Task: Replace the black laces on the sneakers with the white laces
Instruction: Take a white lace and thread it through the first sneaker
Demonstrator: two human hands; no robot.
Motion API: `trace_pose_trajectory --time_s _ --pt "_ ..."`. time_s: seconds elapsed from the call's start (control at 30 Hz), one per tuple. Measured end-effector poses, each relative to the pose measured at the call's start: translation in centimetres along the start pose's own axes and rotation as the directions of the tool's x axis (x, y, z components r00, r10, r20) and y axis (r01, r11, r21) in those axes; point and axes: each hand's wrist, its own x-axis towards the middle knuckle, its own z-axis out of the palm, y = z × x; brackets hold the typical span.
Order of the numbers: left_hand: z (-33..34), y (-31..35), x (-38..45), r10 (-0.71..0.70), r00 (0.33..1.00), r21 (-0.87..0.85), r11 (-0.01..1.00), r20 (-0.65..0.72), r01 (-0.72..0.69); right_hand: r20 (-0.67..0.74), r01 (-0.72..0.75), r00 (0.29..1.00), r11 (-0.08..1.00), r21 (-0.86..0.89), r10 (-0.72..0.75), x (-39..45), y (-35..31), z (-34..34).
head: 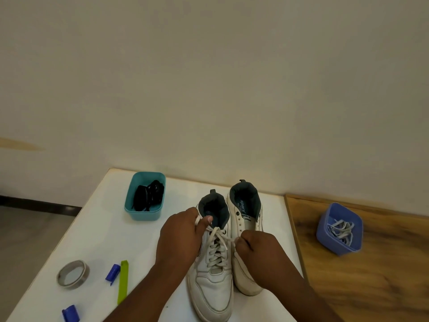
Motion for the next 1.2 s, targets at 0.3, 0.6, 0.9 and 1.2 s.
trace_pose_trajectory --time_s 0.3,0.6,0.9,1.2 --pt "-0.2 0.5 -0.1 -0.039 0.999 -0.078 0.996 -0.023 0.037 0.028 -0.027 0.999 0.998 0.061 0.025 -0.1 0.6 0.1" --pt "-2.2 0.2 0.6 -0.313 0.915 -0.458 0.795 0.254 0.399 0.295 0.03 0.947 0.948 0.318 -0.129 -3.2 -0.4 -1.2" --pt "-3.0 0.0 -1.5 -0.431 0.902 -0.292 0.86 0.019 0.418 0.358 -0.094 0.933 0.94 0.329 -0.032 -3.9 -0.4 -3.0" --pt "-3.1 1.2 -3.9 -0.263 0.862 0.143 0.964 0.433 0.222 0.012 -0.022 1.0 0.986 0.167 0.02 -1.9 -0.5 -1.0"
